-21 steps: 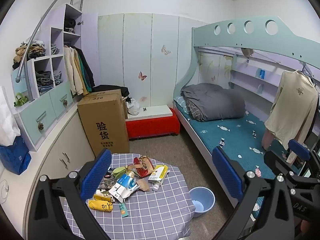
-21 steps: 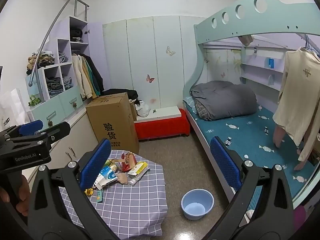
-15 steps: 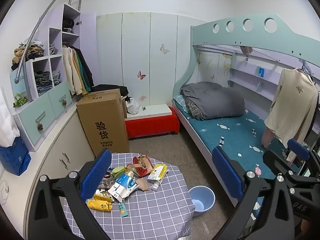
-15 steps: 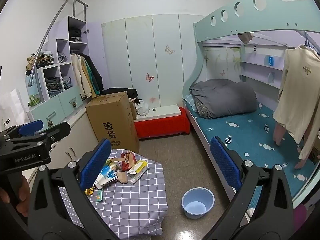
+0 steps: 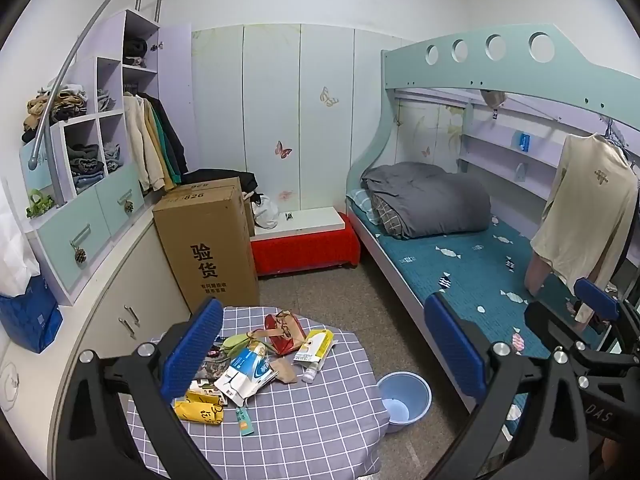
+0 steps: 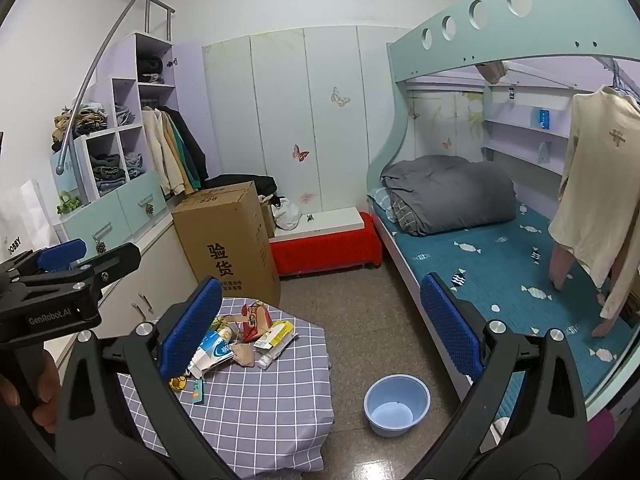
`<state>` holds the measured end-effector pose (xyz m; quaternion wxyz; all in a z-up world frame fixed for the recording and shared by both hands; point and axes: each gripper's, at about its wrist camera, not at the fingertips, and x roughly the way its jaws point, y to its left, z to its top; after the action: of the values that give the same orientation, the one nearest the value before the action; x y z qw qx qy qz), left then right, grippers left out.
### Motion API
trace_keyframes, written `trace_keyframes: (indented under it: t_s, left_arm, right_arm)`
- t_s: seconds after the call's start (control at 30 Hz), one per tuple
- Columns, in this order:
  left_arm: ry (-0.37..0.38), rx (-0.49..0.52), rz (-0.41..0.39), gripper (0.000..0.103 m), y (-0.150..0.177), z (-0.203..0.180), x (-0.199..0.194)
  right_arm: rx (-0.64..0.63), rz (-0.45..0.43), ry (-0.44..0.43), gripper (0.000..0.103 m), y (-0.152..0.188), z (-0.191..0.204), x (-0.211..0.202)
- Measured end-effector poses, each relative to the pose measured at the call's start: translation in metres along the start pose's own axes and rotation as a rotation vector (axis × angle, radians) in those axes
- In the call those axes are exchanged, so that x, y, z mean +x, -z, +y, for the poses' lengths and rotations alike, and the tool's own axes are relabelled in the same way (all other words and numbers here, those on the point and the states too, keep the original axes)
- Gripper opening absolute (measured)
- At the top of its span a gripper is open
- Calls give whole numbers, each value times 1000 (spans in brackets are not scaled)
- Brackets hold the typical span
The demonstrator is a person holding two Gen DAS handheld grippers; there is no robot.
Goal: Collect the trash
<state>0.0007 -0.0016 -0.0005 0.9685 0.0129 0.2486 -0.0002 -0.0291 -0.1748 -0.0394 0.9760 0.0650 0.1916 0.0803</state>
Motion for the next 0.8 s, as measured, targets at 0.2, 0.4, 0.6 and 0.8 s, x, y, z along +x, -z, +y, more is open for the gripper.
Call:
trace_keyframes:
  t_s: [0.2, 0.4, 0.6, 0.8]
  left_arm:
    - [-2, -1, 0, 99, -1, -2, 0]
    - [-2, -1, 1, 99, -2, -3, 2]
    - [-4, 1, 2, 99, -2, -4, 2]
    - [-5, 2, 3, 99, -2, -5, 2]
  right_arm:
    - [2, 3, -1, 97, 5, 2, 4]
    - [3, 5, -1, 97, 7, 7, 7]
    - [6, 10, -6, 97, 8, 9, 10]
    - [8, 12, -7, 97, 10, 12, 12]
